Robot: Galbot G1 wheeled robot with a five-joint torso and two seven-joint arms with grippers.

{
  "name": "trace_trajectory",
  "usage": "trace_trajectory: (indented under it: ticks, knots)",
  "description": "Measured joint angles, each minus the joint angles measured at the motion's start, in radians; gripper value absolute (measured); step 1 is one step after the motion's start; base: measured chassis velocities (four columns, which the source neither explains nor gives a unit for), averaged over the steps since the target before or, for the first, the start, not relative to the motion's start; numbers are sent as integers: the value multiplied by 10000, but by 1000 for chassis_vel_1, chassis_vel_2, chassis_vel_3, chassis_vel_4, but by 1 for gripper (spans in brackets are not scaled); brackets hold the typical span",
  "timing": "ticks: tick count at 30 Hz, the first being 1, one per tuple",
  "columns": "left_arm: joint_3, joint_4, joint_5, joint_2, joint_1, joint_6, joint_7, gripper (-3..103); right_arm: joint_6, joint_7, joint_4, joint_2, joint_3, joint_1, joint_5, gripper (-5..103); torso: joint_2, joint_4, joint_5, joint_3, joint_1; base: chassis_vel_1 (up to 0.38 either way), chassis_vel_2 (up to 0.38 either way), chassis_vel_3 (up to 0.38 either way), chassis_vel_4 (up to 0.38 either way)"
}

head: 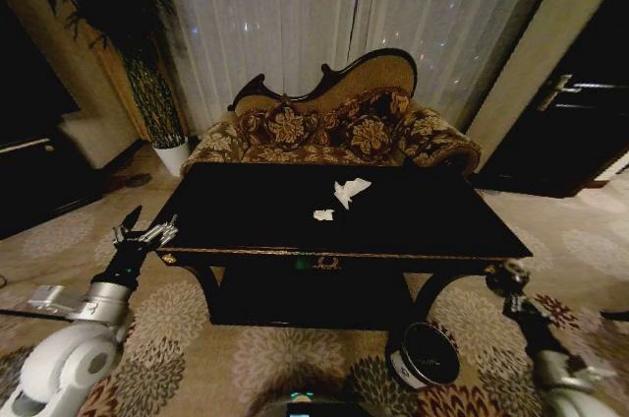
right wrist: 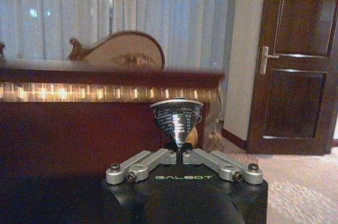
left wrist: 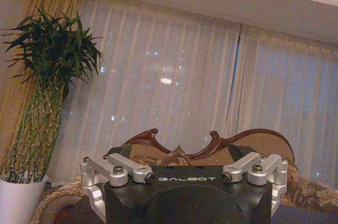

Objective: Move to the front of the table and place the trash on the table into the trash bin.

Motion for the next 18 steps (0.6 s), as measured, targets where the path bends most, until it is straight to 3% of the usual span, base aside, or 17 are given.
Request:
trace_trajectory:
  ticks: [18]
  knots:
    - [0, 0, 0, 0, 0, 0, 0, 100, 1627, -783, -6157, 1073, -2304, 2898, -2448, 0, 1, -3, 1, 0, -1, 0, 0, 0, 0]
